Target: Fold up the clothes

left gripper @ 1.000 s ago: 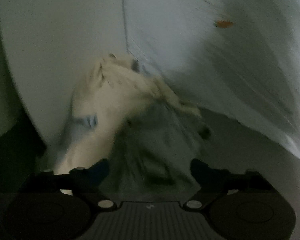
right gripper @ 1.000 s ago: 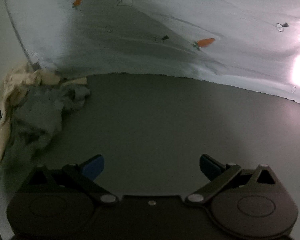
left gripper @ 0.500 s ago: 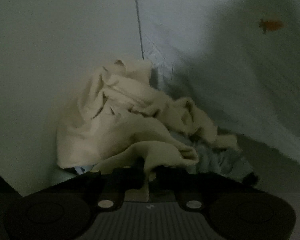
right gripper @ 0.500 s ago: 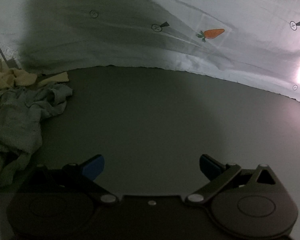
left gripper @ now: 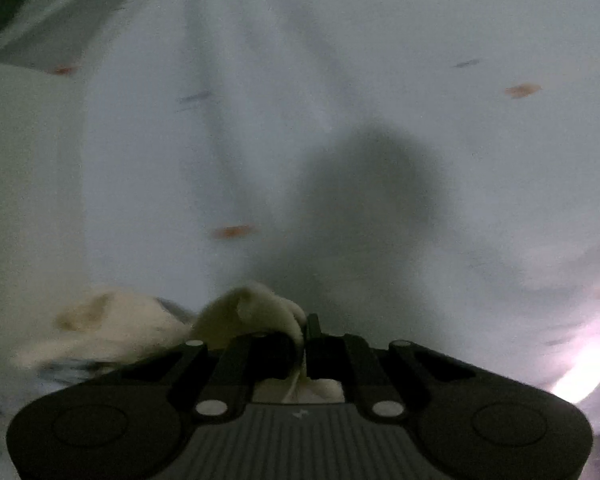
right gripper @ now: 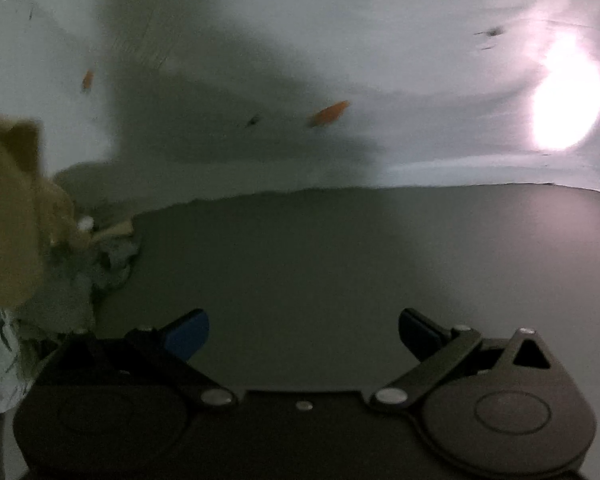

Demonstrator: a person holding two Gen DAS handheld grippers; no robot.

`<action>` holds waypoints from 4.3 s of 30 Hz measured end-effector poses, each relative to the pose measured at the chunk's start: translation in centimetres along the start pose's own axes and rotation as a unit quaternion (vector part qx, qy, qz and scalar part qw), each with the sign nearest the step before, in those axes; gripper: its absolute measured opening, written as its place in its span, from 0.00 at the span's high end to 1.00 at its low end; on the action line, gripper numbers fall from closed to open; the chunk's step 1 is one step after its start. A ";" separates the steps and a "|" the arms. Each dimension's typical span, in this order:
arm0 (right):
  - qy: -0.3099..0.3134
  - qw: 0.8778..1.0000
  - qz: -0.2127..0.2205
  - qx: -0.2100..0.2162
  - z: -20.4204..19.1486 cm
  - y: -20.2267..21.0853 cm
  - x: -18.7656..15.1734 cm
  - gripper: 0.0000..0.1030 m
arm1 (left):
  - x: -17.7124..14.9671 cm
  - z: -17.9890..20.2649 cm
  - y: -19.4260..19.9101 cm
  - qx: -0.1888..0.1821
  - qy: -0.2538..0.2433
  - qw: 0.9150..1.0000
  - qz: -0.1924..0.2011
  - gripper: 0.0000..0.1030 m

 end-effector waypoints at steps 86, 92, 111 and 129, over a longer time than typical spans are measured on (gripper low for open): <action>-0.176 0.982 -0.053 -0.044 26.9 -0.4 -11.7 0.51 | -29.3 11.0 4.2 0.057 0.054 0.925 -0.372 0.28; -0.251 0.963 -0.087 0.034 20.2 -2.5 -15.8 0.51 | -28.6 5.0 -1.5 0.105 0.009 0.922 -0.372 0.20; -0.213 0.970 -0.104 -0.047 11.9 -4.1 -18.3 0.46 | -31.0 -1.4 -11.6 0.056 -0.103 0.912 -0.394 0.19; -0.131 0.978 -0.143 -0.079 12.1 -3.5 -18.5 0.96 | -31.9 -0.8 -9.1 0.108 -0.049 0.915 -0.385 0.95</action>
Point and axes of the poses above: each gripper's, at about its wrist camera, not at the fingertips, and y roughly against the way its jaws point, z to its right, x to its top, the point moved 4 cm from there along -y, roughly the way its jaws point, and after that the axes turned 7 degrees about -z, right-handed, at the moved point
